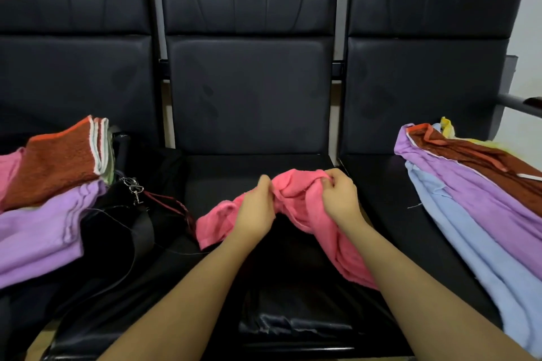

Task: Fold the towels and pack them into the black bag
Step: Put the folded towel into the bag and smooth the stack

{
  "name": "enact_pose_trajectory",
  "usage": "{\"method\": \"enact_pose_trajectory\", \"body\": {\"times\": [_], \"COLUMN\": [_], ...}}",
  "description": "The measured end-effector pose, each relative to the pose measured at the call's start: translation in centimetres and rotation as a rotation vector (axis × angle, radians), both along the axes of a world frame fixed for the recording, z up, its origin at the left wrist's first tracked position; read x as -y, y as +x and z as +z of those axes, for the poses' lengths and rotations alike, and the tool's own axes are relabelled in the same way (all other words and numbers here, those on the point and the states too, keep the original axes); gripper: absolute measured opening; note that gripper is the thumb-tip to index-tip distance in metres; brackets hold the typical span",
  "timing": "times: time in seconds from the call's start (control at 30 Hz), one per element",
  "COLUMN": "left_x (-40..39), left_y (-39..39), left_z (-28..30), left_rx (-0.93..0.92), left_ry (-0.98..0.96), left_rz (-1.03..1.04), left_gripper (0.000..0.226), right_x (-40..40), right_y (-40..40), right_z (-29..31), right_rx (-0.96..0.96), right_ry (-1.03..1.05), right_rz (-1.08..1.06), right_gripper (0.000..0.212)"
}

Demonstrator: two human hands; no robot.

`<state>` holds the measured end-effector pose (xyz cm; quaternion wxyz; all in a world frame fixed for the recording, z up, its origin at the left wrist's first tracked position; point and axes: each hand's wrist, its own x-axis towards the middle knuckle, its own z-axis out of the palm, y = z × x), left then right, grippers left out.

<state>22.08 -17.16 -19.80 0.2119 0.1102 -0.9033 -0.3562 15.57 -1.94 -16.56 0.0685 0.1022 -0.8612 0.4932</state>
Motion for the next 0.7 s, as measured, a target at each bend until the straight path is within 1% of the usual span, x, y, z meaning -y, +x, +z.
{"method": "enact_pose_trajectory", "body": {"times": [0.1, 0.17, 0.27, 0.37, 0.47, 0.5, 0.6, 0.63, 0.7], "left_x": [1.2, 2.1, 3.4, 4.5, 5.3, 5.8, 6.8, 7.2, 7.6], "left_y": [1.4, 2.0, 2.6, 2.6, 2.6, 2.6, 3.0, 3.0, 2.9], "left_z": [3.2, 4.7, 6.6, 8.4, 9.7, 9.9, 10.8, 11.0, 11.4], "left_rx": [-0.139, -0.159, -0.197, -0.2, -0.188, -0.193, -0.108, -0.095, -0.107], "left_ry": [0.126, 0.119, -0.109, -0.303, -0.572, -0.663, -0.91, -0.968, -0.983], "left_rz": [0.043, 0.024, -0.018, -0.064, -0.092, -0.094, -0.12, -0.118, -0.066], "left_gripper": [0.015, 0.023, 0.026, 0.022, 0.041, 0.043, 0.025, 0.027, 0.034], "right_x": [0.5, 0.9, 1.8, 2.6, 3.2, 3.5, 4.1, 4.2, 4.4], "right_y": [1.2, 2.0, 2.7, 2.8, 2.7, 2.6, 2.4, 2.4, 2.4], "right_z": [1.6, 2.8, 4.5, 6.2, 7.9, 8.5, 10.1, 10.6, 11.1], "right_rx": [-0.035, -0.103, -0.183, -0.179, -0.201, -0.206, -0.221, -0.229, -0.242], "right_ry": [-0.165, -0.235, -0.243, -0.247, -0.27, -0.285, -0.337, -0.349, -0.363], "right_rz": [0.033, 0.064, 0.125, 0.155, 0.147, 0.142, 0.136, 0.133, 0.123], "right_gripper": [0.027, 0.035, 0.037, 0.036, 0.037, 0.037, 0.038, 0.038, 0.039]}}
